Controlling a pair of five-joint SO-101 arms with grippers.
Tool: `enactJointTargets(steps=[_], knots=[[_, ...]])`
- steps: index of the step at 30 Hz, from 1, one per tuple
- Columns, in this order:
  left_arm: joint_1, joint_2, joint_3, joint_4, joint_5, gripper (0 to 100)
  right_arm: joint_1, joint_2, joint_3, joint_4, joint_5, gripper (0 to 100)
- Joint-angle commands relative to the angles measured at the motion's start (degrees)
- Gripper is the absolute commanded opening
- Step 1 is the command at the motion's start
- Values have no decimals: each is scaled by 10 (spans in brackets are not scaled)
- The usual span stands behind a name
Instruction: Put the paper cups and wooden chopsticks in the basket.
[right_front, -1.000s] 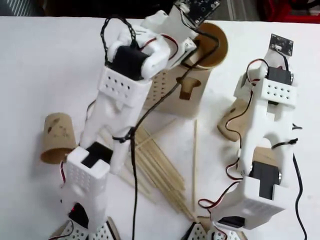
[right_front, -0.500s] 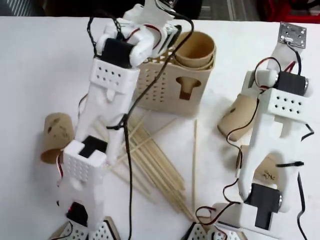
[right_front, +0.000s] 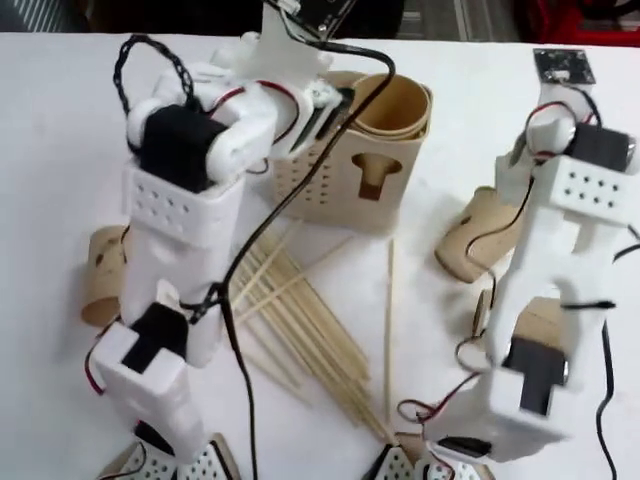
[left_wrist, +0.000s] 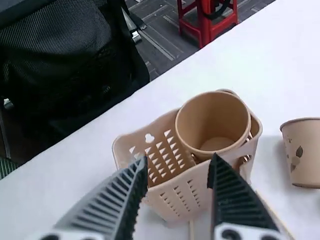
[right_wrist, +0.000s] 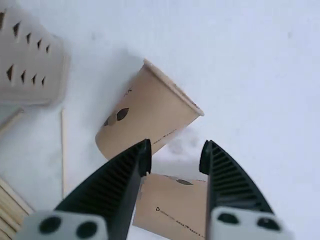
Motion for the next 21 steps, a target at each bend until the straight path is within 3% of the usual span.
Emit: enactJointTargets(steps=[1,9,21], knots=[[2,-43,-14,33,3,211,7,75,-135,28,7,173],[-26,-82,25,55,3,211,-21,275,-327,49,7,173],[-29,-192,204,51,2,207,-44,371,-335,51,4,171]])
